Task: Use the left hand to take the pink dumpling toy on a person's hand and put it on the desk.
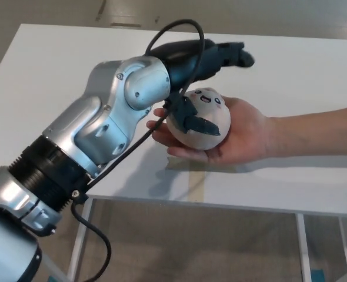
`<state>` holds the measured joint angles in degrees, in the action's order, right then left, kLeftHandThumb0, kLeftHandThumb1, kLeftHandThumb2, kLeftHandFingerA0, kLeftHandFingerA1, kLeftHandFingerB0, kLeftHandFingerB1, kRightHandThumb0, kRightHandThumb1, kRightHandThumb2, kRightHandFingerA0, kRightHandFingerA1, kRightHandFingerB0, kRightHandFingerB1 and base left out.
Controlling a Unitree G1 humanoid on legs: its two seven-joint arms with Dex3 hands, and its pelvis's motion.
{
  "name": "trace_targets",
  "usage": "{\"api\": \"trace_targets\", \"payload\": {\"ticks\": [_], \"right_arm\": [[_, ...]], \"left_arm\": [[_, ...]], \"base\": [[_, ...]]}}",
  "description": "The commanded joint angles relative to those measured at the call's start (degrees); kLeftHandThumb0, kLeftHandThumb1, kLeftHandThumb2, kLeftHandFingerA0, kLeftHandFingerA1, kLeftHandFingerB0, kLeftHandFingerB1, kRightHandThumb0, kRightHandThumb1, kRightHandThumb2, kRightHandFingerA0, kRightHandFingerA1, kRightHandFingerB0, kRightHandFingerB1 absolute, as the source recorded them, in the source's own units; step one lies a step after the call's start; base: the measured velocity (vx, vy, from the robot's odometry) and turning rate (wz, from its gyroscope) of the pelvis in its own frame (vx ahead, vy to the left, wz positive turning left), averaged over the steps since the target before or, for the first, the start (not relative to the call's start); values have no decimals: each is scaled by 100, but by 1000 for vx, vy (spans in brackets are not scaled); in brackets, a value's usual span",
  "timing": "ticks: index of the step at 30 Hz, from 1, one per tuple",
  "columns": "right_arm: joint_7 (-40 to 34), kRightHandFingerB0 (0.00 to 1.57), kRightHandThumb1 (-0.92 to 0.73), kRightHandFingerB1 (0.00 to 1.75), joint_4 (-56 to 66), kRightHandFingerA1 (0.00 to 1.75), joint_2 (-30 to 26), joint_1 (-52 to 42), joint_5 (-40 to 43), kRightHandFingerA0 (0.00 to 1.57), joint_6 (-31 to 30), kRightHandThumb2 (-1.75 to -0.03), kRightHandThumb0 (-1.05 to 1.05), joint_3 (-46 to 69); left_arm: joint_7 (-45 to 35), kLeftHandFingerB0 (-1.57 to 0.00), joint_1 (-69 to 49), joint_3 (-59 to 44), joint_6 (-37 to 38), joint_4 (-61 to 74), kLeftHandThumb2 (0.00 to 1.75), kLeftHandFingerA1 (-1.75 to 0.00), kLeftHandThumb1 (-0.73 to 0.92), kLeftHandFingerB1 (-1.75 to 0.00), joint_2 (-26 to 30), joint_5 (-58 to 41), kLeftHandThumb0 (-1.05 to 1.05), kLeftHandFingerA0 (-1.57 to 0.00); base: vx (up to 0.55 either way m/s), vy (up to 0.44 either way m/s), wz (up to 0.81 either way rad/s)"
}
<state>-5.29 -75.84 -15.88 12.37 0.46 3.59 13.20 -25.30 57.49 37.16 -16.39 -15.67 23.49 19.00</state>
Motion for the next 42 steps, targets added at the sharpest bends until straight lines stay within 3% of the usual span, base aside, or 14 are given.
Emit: {"api": "trace_targets", "payload": {"ticks": [1,6,7,9,18,19,22,23,24,27,28,30,32,42], "right_arm": [[71,51,-67,41,7,47,-48,-49,-31,68,54,-59,-15,-24],[65,51,-66,41,6,47,-55,-24,-30,69,27,-59,-16,-36],[50,51,-66,41,10,47,-49,-20,-30,69,16,-59,-16,-43],[33,52,-66,42,13,47,-42,-18,-40,69,10,-59,-16,-61],[40,53,-66,42,-1,47,-55,47,-27,69,-4,-59,-15,-66],[34,52,-66,42,-5,47,-51,52,-26,69,-10,-59,-15,-66],[42,53,-66,42,-9,47,-60,62,-25,69,-17,-59,-15,-63],[44,53,-66,42,-11,47,-59,75,-19,69,-21,-59,-16,-56],[46,53,-66,42,-14,47,-59,77,-27,69,-24,-59,-16,-64],[44,53,-66,42,-8,47,-58,86,-29,69,-22,-59,-16,-70],[46,52,-67,42,-3,47,-55,95,-29,68,-15,-59,-16,-72],[54,52,-67,41,0,47,-58,95,-37,69,0,-59,-16,-81],[57,51,-67,41,2,47,-50,98,-43,68,14,-59,-16,-92],[73,53,-67,42,19,47,-48,101,-30,68,43,-59,-16,-93]], "left_arm": [[-239,-13,-116,12,-260,-146,58,-28,43,-28,-83,436,-72,-10],[-237,-11,-231,15,-224,-273,56,-28,45,-26,-133,560,-70,-13],[-222,-5,-296,33,-192,-310,80,-39,43,-36,-142,621,-63,-9],[-239,0,-372,34,-202,-313,80,-49,15,-48,-155,668,-34,0],[-448,0,-423,56,-98,-601,84,-48,26,-47,-245,850,-30,0],[-466,-15,-434,51,-88,-622,54,-30,46,-27,-257,859,-50,-19],[-505,-16,-457,34,-67,-618,54,-30,46,-27,-280,890,-49,-21],[-546,-14,-471,22,13,-666,65,-38,40,-35,-296,862,-50,-22],[-452,-31,-561,-70,198,-766,57,-49,56,-31,-345,732,-30,-60],[-356,-48,-625,-199,344,-887,60,-72,64,-35,-432,676,-25,-72],[-234,-80,-691,-283,426,-907,62,-100,73,-45,-491,656,-18,-101],[-42,-83,-787,-379,523,-901,63,-113,76,-48,-558,723,-18,-105],[231,-89,-894,-452,649,-885,66,-149,76,-59,-587,826,-19,-69],[658,-83,-1144,-621,889,-873,65,-153,76,-79,-594,1058,-24,-67]], "base": [[0,0,0],[0,0,0],[0,0,0],[0,0,0],[0,0,0],[0,0,0],[0,0,0],[0,0,0],[0,0,0],[0,0,0],[0,0,0],[0,0,0],[0,0,0],[0,0,0]]}}
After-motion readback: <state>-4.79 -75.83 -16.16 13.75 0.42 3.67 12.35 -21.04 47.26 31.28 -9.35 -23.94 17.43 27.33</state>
